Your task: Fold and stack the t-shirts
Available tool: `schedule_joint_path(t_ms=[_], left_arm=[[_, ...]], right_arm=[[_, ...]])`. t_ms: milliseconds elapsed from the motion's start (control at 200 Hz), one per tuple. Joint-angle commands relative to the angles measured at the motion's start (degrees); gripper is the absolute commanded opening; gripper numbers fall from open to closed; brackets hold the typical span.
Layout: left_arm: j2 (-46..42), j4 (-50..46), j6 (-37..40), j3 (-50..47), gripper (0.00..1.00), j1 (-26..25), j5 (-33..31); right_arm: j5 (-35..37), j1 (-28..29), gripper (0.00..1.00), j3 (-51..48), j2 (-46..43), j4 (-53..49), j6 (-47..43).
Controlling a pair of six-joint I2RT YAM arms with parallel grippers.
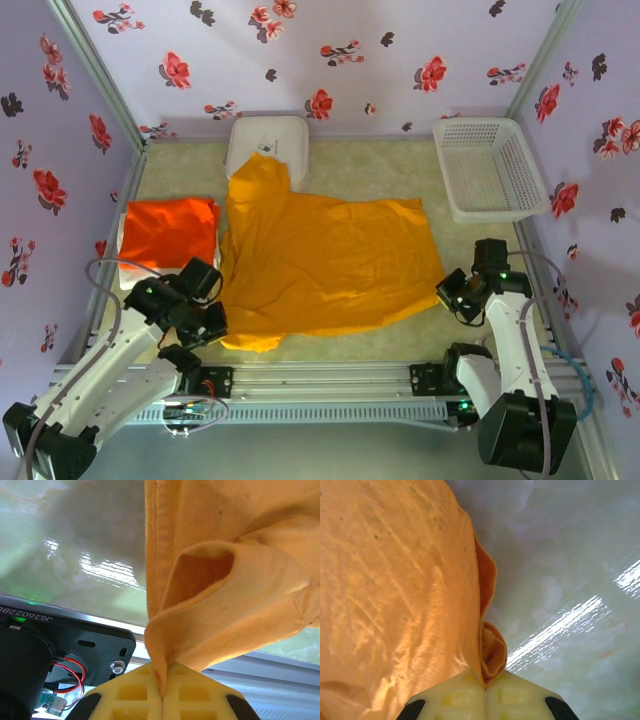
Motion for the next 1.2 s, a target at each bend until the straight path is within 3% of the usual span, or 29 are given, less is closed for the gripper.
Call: schedule_joint_path(t_ms=[0, 145, 245, 380, 530, 645, 675, 985, 1070, 1195], left_arm=[[0.56, 1.04, -1.08, -1.67, 0.00, -0.36, -0.79], [0.93, 1.68, -1.08, -2.35, 0.00, -0.36, -0.72], [1.12, 2.39, -1.21, -3.15, 0.00, -0.34, -1.01], [1.98, 4.17, -1.05, -4.05, 0.00, -0.33, -0.73], [4.13, 5.68, -0.08, -4.05, 0.00, -0.30, -0.64], [4.55, 6.62, 0.20, -4.11, 0.00, -0.28, -0.80], [4.71, 7.05, 0.19, -4.15, 0.00, -0.29, -0.75], [5.86, 7.64, 1.42, -3.87, 0.00, -0.25, -0.73], [6.04, 7.83, 1.60, -3.70, 0.00, -0.21, -0.73], [5.57, 8.27, 1.58, -3.58, 0.00, -0.10, -0.80]], right_arm=[[-1.12, 0.28, 0.02, -2.26, 1.55, 0.45, 0.33], [-1.51, 0.28, 0.03, -4.72, 4.06, 4.38, 0.89], [-0.45, 0.28, 0.12, -5.38, 5.63, 7.41, 0.65], [-1.73, 0.28, 0.30, -5.31, 10.81, 13.55, -0.09], [-1.83, 0.28, 0.61, -1.90, 17.04, 14.52, -3.16], [0.62, 0.28, 0.84, -1.32, 15.04, 12.49, -3.82], [0.86, 0.28, 0.86, -1.63, 14.04, 12.42, -3.46], [1.04, 0.28, 0.36, -5.61, 13.11, 12.40, -1.12], [0.38, 0.36, 0.18, -6.05, 12.03, 11.60, -1.04], [0.54, 0.36, 0.06, -6.66, 9.63, 11.09, -0.75]])
